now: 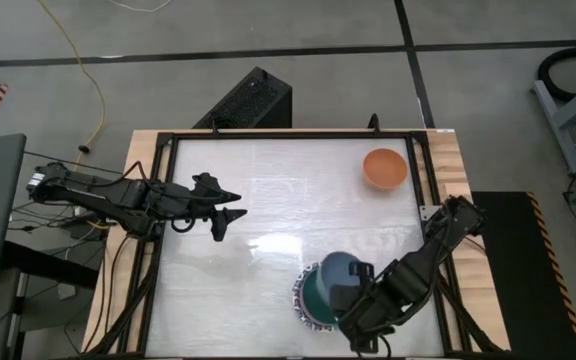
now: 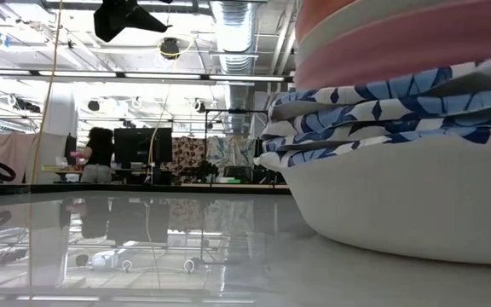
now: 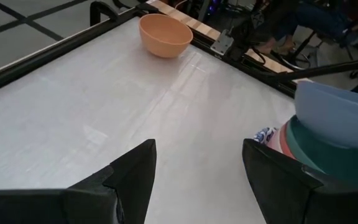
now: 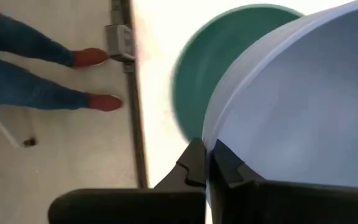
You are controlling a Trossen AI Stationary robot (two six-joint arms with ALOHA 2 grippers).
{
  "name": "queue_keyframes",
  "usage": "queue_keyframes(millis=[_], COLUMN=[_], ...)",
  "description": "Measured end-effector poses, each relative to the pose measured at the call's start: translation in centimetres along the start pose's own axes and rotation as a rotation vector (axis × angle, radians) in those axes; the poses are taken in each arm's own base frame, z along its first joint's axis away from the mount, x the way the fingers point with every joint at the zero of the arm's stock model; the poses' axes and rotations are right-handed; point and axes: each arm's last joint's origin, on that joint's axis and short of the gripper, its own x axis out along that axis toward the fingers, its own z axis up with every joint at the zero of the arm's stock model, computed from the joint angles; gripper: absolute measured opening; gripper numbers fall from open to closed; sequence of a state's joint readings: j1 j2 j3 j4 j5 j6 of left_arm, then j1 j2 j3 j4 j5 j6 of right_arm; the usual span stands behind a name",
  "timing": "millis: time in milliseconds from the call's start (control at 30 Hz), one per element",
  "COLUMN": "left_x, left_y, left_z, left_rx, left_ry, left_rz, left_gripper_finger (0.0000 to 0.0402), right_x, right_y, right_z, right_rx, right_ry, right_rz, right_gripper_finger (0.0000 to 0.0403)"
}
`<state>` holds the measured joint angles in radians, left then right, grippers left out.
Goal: Nest bowls inside each other
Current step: Stack the blue bowl on top of the green bowl
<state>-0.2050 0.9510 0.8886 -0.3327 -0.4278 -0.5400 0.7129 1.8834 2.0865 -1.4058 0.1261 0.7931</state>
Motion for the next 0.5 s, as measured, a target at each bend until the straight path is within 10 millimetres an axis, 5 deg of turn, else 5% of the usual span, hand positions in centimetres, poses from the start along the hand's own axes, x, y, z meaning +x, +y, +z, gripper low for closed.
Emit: queue_keyframes(millis=[500], left_x=[0.0], left_y=[0.0], left_z=[0.0], left_rx=[-0.034], left_ry=[-0.002], left_rz=[0.004], left_gripper_finger=[0.0229], right_x=[2.1], right_y=[1.5], right_z=[0.7], right_rx=[-0.068], right_ry=[-0.008], right_rz=[0.055], right_gripper_finger=[0.0007])
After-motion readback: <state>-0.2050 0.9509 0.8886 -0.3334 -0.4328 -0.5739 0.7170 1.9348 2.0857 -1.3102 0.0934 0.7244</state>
